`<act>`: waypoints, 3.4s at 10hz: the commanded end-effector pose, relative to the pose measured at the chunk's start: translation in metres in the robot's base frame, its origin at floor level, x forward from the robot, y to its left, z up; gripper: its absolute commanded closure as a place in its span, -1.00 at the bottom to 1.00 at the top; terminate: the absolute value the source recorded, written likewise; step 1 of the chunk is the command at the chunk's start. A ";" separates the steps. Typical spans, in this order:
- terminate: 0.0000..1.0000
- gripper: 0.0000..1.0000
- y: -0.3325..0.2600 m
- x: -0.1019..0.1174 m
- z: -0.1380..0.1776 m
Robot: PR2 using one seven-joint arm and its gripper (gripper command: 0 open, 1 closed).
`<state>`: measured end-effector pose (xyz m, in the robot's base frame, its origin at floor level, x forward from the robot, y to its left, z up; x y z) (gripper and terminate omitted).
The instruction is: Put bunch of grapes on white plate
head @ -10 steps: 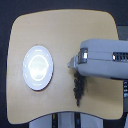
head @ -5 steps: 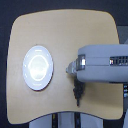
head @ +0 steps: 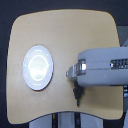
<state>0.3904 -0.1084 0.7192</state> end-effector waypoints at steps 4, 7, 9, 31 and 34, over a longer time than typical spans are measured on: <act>-1.00 1.00 -0.027 0.004 0.010; -1.00 1.00 -0.026 0.007 0.011; -1.00 1.00 -0.027 0.007 0.012; -1.00 1.00 0.111 0.080 0.194; -1.00 1.00 0.169 0.085 0.191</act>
<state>0.4613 -0.0242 0.9099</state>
